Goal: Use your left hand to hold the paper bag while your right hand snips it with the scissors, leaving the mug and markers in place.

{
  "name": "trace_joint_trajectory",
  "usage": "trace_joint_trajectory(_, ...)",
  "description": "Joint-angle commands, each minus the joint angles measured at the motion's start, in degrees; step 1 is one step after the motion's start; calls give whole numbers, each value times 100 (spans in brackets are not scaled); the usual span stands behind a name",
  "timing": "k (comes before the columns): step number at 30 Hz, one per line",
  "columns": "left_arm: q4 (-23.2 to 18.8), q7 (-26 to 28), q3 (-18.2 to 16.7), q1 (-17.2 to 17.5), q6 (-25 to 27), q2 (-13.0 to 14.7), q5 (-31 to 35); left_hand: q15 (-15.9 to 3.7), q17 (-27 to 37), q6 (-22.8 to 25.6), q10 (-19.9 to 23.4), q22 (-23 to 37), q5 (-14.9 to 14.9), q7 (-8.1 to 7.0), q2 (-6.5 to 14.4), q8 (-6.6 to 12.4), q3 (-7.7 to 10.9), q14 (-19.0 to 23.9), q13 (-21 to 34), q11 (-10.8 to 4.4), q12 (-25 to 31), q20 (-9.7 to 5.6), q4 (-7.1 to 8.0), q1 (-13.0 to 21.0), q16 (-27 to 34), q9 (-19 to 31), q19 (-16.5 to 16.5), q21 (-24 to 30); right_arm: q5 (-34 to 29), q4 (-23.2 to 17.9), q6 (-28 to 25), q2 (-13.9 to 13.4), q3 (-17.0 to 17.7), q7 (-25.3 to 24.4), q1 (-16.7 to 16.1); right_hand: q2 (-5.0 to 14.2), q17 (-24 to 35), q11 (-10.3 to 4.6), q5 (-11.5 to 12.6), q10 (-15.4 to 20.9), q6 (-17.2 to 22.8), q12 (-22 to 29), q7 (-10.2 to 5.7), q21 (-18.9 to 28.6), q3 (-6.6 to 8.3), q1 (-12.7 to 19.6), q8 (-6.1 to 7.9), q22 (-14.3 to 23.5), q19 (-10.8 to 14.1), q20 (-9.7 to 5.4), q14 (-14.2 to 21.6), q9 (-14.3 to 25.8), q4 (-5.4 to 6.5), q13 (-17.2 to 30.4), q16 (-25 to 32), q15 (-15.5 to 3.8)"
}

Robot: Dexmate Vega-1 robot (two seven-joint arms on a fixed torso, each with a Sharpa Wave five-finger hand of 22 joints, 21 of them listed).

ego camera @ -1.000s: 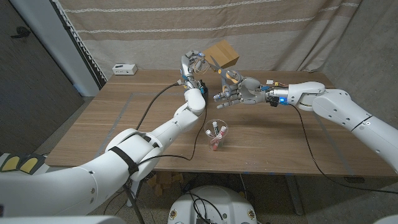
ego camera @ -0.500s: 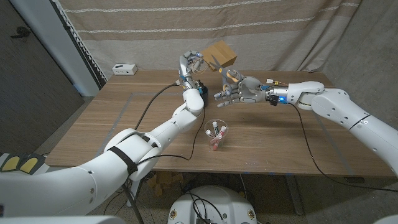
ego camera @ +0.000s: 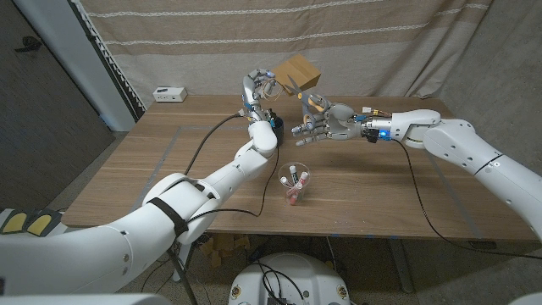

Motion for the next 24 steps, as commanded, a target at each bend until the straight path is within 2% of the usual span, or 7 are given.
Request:
trace_joint_trajectory(1, 4, 34, -8, 15, -63, -5, -25, 12, 34, -36, -74, 11, 46, -32, -2, 23, 77, -43, 31, 2, 5, -525, -10, -45, -6, 57, -43, 53, -22, 50, -48, -45, 8, 12, 34, 18, 6, -10, -16, 20, -13, 6, -15, -33, -19, 42, -18, 27, 52, 6, -2, 19, -33, 10, -18, 25)
trace_joint_trajectory(10, -217, -264, -185, 153, -104, 43, -310, 11, 75, -46, -133, 27, 77, -27, -26, 66, 160, -46, 83, 1, 10, -549, -13, -87, -10, 134, -94, 101, -28, 69, -64, -62, 11, -1, 12, 20, 6, -7, -20, 25, 10, 8, -6, -48, -19, 34, -15, 28, 59, 7, 5, 9, -32, 11, -17, 45)
trace_joint_trajectory(24, -26, -347, -242, 131, -311, 0, -364, 10, 143, -38, -150, 52, 81, -58, -71, 62, 290, -45, 105, 0, 6, -580, -14, -165, -14, 125, -170, 204, -5, -8, -153, -112, 17, -51, -13, 25, 6, 0, -25, 33, -7, 9, -17, -70, -13, 36, -14, 29, 67, 8, 10, 18, -40, 11, -17, 53)
